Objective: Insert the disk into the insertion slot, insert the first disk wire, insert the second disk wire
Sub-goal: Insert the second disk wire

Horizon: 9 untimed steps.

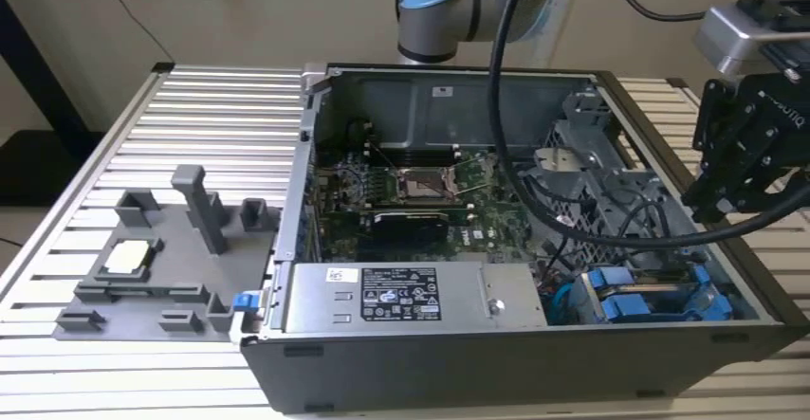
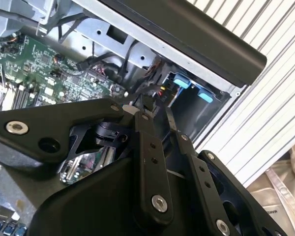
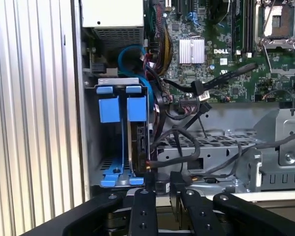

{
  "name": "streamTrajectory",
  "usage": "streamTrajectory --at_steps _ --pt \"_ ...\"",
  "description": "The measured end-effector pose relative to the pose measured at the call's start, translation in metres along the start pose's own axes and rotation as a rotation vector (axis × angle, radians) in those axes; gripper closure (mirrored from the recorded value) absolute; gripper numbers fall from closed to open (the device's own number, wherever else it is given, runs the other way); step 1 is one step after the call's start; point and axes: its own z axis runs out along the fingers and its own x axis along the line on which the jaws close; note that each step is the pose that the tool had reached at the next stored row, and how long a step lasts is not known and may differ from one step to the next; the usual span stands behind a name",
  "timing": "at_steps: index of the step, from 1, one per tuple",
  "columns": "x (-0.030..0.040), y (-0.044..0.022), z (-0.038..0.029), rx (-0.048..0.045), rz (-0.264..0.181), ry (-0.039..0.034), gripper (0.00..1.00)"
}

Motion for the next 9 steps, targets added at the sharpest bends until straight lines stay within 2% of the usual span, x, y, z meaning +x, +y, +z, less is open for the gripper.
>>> streamTrajectory --at_steps 9 --pt "-0.0249 0.0009 0.0013 0.0000 0.000 -0.0002 0.73"
